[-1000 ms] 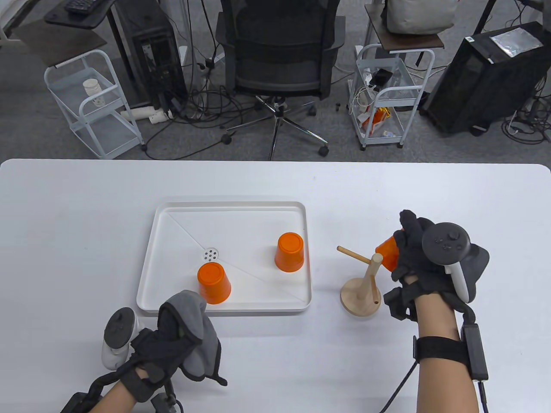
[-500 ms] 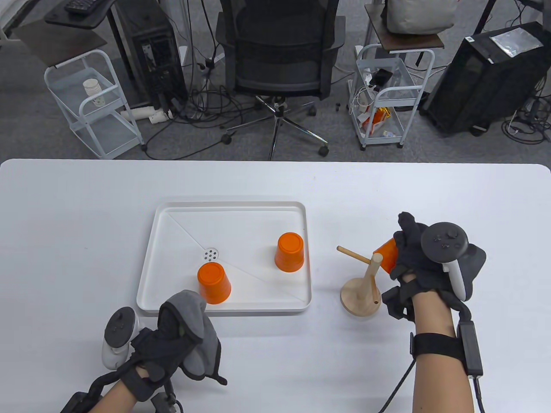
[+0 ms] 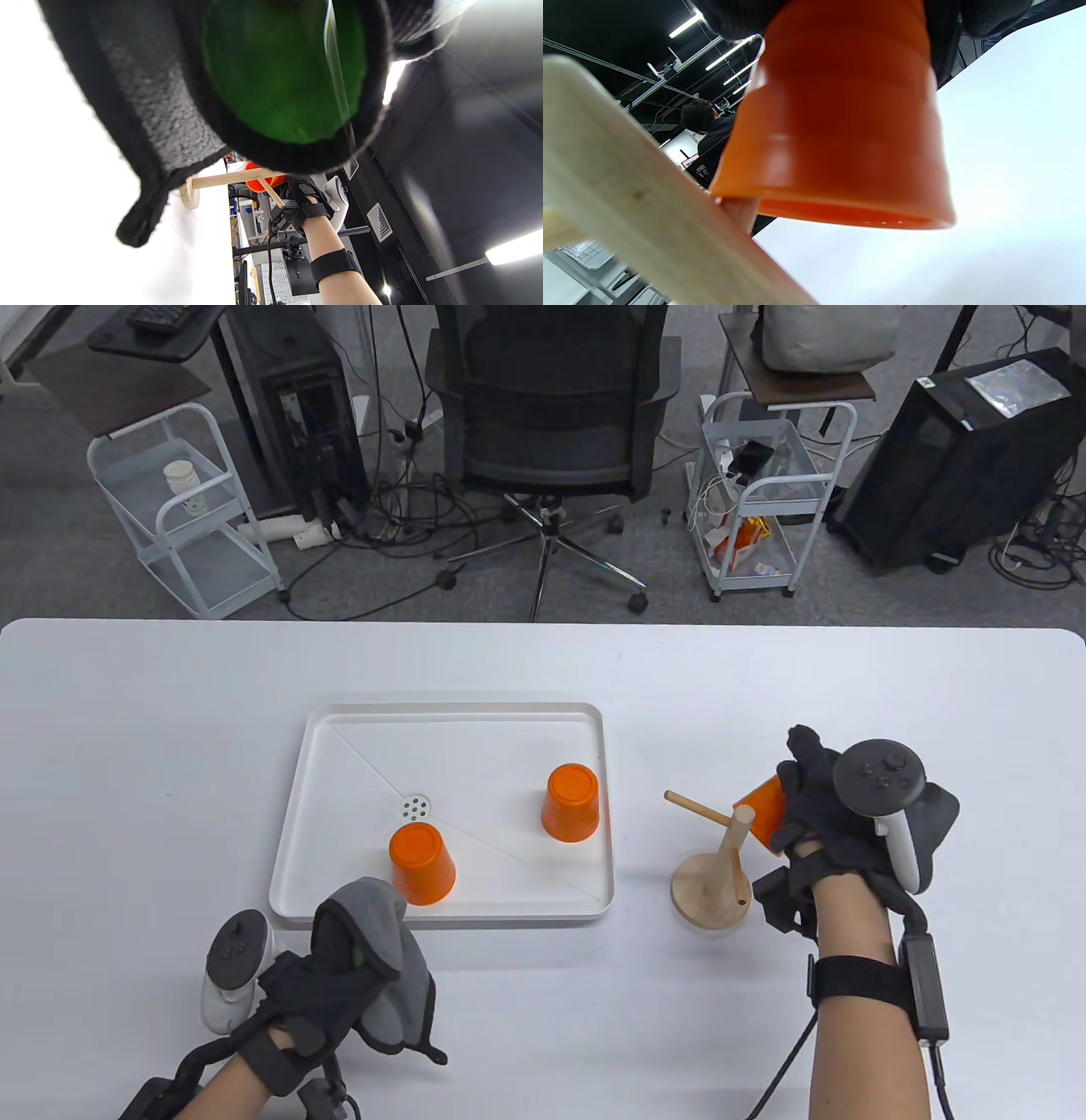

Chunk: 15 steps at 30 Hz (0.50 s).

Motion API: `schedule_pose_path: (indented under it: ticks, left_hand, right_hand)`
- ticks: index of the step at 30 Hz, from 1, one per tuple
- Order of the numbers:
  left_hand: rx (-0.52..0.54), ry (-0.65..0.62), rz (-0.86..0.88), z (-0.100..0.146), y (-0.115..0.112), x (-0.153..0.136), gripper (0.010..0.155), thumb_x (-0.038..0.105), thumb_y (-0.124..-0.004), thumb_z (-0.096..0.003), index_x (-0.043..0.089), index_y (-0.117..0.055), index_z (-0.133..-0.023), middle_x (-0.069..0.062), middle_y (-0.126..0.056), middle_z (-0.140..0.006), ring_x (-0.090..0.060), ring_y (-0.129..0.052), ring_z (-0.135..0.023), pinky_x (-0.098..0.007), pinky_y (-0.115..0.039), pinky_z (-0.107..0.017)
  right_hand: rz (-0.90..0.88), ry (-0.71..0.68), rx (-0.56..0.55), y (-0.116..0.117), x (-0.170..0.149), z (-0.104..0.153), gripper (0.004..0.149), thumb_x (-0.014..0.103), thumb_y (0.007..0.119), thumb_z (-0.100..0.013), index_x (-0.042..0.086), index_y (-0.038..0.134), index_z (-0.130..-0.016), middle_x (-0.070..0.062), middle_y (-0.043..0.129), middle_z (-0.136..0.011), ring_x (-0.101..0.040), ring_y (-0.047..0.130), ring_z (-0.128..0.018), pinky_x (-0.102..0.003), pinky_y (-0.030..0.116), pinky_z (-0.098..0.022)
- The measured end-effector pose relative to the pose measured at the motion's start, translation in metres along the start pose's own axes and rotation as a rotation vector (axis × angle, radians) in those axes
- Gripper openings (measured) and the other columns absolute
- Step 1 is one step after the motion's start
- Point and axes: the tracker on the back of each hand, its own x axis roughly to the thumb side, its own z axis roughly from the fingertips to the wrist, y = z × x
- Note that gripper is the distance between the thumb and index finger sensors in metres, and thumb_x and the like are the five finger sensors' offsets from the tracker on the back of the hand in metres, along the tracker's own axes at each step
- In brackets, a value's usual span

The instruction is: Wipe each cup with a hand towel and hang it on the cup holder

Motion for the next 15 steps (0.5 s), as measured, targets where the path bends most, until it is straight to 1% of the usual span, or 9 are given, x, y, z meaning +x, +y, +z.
schedule_pose_path:
  ticks: [15]
  left_hand:
    - [0.000, 0.010, 0.002, 0.0003, 0.0006, -0.0018, 0.081, 0.060, -0.070, -0.0495, 0.039, -0.010, -0.100, -0.003, -0.011, -0.114, -0.032, -0.084, -0.078, -0.058, -0.071, -0.061]
  right_hand:
    - [-0.008, 0.044, 0.021, -0.0029, -0.0013, 0.0010, 0.060, 0.037, 0.065, -0.051, 0.020, 0.056, -0.107, -0.020, 0.068, -0.110, -0.059, 0.076, -0.087, -0.073, 0.055, -0.068]
